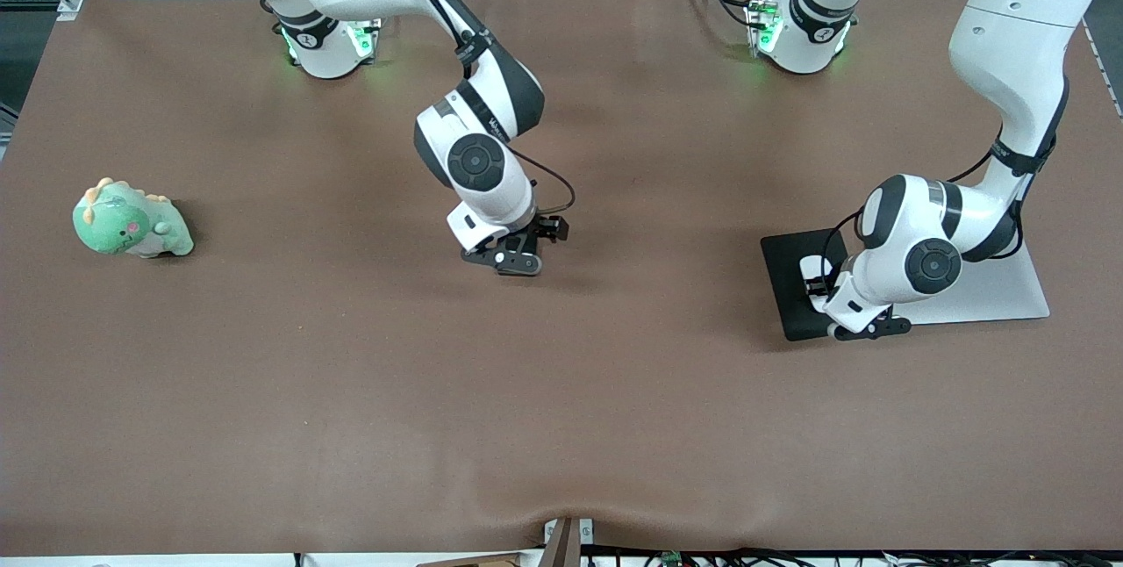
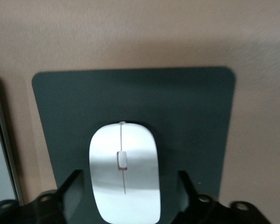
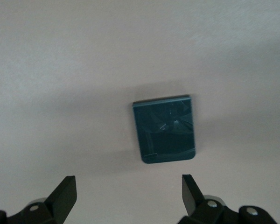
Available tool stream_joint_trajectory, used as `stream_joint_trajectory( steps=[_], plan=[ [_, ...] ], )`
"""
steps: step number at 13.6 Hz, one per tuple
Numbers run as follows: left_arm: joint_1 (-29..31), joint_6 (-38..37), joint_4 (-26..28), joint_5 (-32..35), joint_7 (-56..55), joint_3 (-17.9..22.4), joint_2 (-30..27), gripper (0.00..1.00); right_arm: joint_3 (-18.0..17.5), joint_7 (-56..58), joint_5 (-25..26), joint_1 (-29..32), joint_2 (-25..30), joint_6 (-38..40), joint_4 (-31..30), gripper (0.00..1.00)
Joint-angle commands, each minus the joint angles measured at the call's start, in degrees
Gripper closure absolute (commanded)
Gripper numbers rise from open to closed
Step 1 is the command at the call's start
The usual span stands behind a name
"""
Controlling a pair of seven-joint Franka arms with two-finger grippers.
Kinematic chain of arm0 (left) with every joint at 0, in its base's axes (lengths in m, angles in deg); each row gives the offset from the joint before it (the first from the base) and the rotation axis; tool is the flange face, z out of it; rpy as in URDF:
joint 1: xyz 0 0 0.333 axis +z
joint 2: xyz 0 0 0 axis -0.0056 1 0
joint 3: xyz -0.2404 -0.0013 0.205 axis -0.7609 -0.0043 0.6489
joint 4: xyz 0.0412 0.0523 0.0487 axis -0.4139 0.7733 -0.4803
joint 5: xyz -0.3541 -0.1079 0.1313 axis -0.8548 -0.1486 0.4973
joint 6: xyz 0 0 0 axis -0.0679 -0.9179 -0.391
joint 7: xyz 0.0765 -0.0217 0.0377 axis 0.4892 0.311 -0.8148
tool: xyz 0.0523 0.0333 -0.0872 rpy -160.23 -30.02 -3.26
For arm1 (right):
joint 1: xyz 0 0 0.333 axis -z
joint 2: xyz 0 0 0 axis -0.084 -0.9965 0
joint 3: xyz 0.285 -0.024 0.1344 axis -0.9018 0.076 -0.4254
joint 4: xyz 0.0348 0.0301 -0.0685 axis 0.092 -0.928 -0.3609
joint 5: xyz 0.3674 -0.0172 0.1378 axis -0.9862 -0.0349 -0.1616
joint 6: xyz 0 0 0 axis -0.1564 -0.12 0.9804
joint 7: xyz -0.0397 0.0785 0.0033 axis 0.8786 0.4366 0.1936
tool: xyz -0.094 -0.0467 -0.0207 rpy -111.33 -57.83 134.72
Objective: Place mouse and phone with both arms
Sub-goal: 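Lower the mouse onto the pad while the right gripper reaches the phone, then open the left gripper off the mouse while the right gripper grasps the phone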
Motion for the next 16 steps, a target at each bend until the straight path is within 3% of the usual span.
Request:
stream_joint_trajectory(
  steps=[1,5,9,11,16],
  plan=[
    [0.21,-0.26,-0.93,-0.03,0.60,-1.01,-4.46,0.00,1.05,-1.04,0.26,-2.55,-2.07,-1.73,0.16,0.00],
    [0.03,-4.89,-5.93,0.05,3.40,-2.25,-10.26,0.00,0.97,-0.69,8.43,-2.21,-2.95,-1.99,-0.90,0.00],
    [0.20,-20.70,-17.35,-0.03,3.50,-4.26,-11.94,0.00,0.97,2.91,9.67,-0.72,-3.57,-7.42,-2.74,0.00],
    [0.21,-24.33,-20.88,0.58,3.93,-4.62,-13.61,0.00,0.97,3.96,9.75,0.42,-3.74,-9.28,-4.23,0.00],
    [0.64,-26.62,-21.86,0.76,6.31,-4.44,-19.58,0.00,0.88,4.24,9.58,0.61,-4.18,-9.55,-5.21,0.00]
  ],
)
